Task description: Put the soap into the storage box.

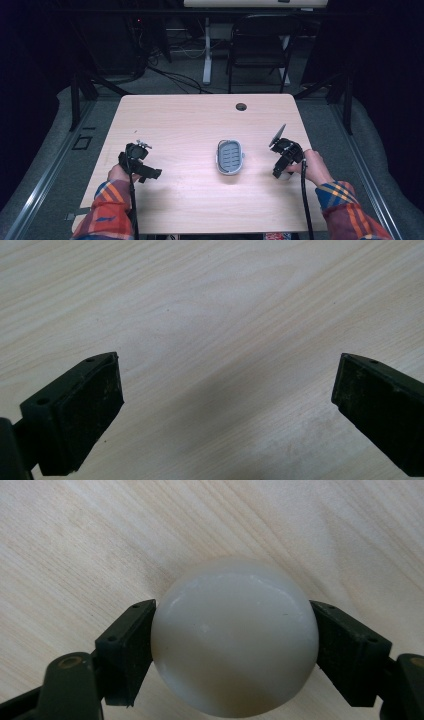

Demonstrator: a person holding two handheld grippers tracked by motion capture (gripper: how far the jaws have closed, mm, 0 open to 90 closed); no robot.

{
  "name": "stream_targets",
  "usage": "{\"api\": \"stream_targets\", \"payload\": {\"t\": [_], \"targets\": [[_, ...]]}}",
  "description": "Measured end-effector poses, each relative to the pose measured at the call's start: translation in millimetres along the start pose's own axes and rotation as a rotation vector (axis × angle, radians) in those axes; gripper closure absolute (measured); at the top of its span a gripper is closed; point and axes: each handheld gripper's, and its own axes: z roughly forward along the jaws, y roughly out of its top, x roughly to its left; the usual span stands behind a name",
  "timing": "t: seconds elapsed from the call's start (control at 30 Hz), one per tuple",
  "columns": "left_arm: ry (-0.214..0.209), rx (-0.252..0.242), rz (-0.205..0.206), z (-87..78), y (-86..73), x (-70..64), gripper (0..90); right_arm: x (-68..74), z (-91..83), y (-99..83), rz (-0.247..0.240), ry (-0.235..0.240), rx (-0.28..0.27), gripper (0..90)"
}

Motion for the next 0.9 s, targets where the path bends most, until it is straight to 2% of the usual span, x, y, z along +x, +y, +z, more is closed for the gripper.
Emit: {"api": "stream_targets", "payload": {"t": [0.13, 0.2, 0.43, 0.47, 0.53, 0.87, 0.9], "targets": [[0.000, 0.003, 0.001, 0.0, 0.1, -0.1, 0.2, -0.1, 1.7, 0.2, -0.002, 0.000, 0.007, 22.7], [0.000, 0.003, 0.001, 0.0, 0.1, -0.2, 0.2, -0.1, 0.5, 1.2, -0.018, -0.013, 0.025, 23.2], [0.002, 0.004, 0.002, 0.5, 0.3, -0.4, 0.2, -0.6, -0.2, 0.9, -0.016, -0.015, 0.034, 23.4], [0.002, 0.004, 0.002, 0.5, 0.3, -0.4, 0.2, -0.1, 0.6, 0.0, -0.002, -0.009, 0.014, 23.4], [0.002, 0.004, 0.002, 0.5, 0.3, -0.4, 0.2, -0.9, -3.4, 0.6, -0.021, -0.015, 0.031, 23.4], [0.004, 0.006, 0.002, 0.2, 0.3, -0.8, 0.2, 1.2, -9.4, -0.3, -0.026, -0.027, 0.028, 23.4], [0.005, 0.006, 0.002, 0.0, 0.3, -0.9, 0.2, 2.4, -9.1, -1.1, -0.010, -0.022, 0.006, 23.4]]}}
